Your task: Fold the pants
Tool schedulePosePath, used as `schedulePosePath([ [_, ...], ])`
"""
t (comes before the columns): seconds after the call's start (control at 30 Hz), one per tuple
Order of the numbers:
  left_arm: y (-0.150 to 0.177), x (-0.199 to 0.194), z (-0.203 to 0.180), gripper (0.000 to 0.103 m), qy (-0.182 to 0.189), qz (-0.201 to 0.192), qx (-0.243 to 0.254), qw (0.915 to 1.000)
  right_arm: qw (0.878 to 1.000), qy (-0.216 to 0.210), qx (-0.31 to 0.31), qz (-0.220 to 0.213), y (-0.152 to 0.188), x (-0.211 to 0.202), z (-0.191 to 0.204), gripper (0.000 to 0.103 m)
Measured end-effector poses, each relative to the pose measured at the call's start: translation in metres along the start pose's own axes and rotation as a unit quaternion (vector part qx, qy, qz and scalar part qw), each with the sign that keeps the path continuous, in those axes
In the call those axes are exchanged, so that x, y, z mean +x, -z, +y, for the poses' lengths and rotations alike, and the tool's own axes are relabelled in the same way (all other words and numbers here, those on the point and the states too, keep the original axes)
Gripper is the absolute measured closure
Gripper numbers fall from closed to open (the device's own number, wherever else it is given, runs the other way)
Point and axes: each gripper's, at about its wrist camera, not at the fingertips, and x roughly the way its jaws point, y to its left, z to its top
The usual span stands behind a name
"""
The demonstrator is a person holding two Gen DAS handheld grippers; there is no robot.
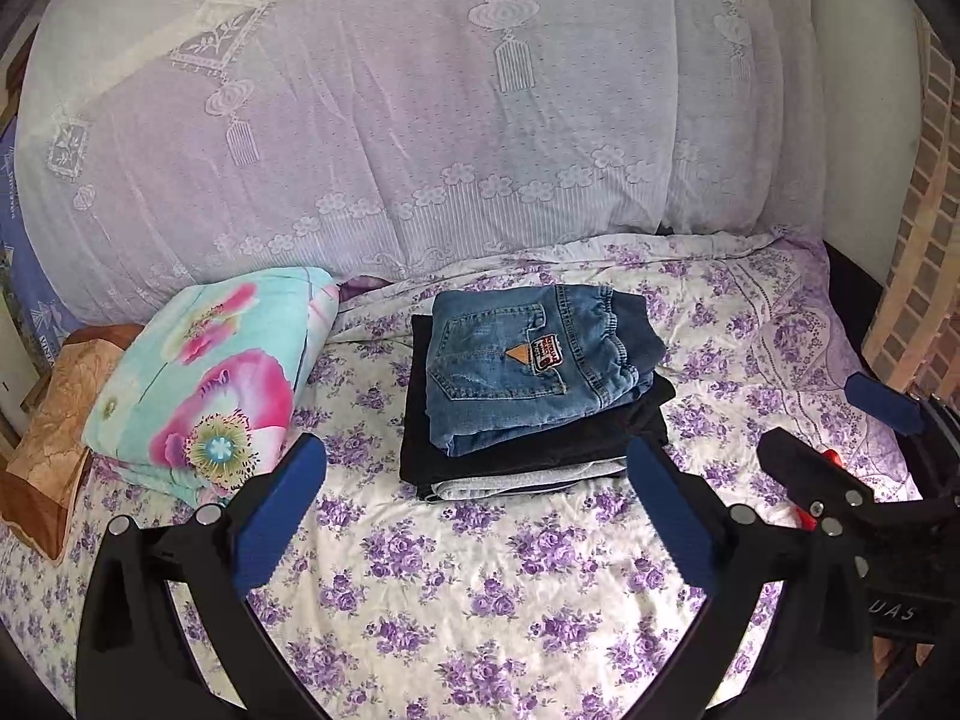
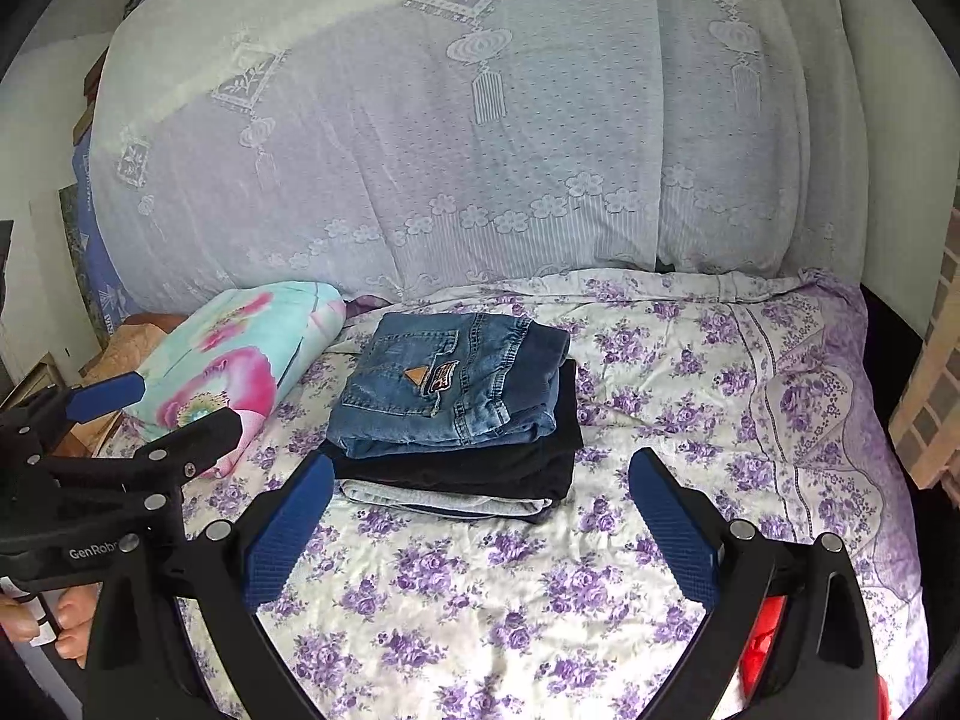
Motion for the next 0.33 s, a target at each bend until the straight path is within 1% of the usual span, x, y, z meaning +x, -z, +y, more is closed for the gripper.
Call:
schedulePosePath([
  [0.17,0.001,-0.008,-0.001,0.005,-0.002,0.003,-0.005,1.0,1.0,0.001,-0.003,-0.004,0.002,-0.01,0.002,0.004],
  [0.27,0.0,-0.011,-0.004,0.005,-0.01,0.0,0.0,0.9999,1.0,0.003,-0.002,-0.006,0.001,-0.015,0.001,0.004],
  [0.33,0.0,-0.013,-0.004,0.005,-0.008,0.003,-0.001,1.0,1.0,0.004,0.002,-0.007,0.001,-0.016,0.0,0.004],
])
